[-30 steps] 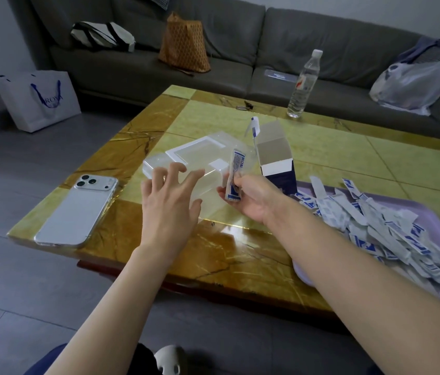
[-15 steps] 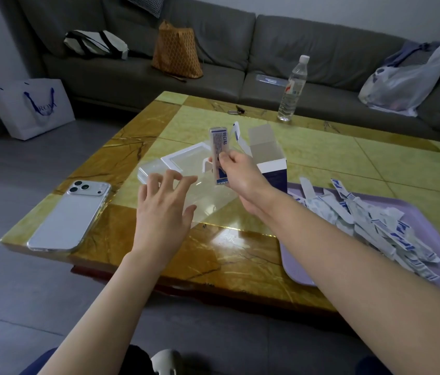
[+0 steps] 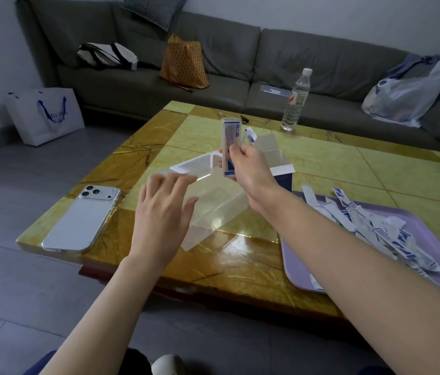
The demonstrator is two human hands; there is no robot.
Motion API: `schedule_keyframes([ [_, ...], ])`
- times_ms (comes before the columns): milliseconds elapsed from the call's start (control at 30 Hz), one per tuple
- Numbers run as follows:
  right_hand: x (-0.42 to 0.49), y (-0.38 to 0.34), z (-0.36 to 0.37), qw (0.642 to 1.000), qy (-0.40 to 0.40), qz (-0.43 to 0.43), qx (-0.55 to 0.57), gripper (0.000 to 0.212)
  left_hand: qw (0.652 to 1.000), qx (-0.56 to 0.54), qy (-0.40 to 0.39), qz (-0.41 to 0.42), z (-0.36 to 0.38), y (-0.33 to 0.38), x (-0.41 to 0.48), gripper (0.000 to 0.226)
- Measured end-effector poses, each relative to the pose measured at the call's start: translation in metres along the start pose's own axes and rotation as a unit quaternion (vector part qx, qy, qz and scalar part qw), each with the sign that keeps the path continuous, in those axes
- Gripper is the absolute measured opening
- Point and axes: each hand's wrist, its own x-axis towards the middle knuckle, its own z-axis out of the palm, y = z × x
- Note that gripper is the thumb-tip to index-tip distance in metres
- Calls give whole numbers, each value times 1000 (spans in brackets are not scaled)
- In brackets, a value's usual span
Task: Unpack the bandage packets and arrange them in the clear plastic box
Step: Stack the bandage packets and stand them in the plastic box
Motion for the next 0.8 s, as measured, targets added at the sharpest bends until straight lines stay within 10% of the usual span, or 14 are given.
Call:
schedule_keyframes([
  [167,-6,17,-11,995,99,-19,-5,24,988,-124,50,-80,-13,1,13,20],
  [500,-21,47,-5,956,-62,-69,-279,27,942,-212,158,-208,-23,-12,29,26],
  [800,-27,52,-5,919,-78,-112,-369,36,943,-189,-110,-252,-4,-37,4,68],
])
